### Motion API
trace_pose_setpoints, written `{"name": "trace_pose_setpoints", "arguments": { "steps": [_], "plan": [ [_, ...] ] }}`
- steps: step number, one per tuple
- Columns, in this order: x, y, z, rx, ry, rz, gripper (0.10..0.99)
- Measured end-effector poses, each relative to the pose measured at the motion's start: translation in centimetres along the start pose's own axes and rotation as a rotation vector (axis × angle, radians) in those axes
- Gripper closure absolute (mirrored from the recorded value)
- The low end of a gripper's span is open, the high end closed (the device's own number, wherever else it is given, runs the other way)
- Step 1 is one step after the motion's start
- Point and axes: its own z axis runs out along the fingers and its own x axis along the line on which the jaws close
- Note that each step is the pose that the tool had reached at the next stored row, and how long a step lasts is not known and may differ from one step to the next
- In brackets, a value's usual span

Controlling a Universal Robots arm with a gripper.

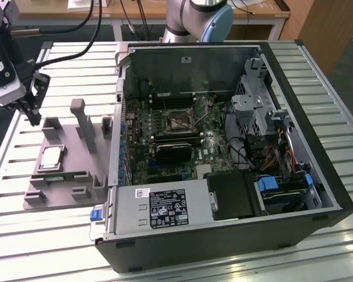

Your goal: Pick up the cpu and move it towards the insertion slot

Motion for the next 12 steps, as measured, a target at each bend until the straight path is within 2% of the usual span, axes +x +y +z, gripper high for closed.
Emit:
{"name": "trace_pose_setpoints", "arguments": {
  "steps": [12],
  "plan": [
    [0.06,-0.75,2.15,0.000,0.0000,0.000,0.984]
  ]
}}
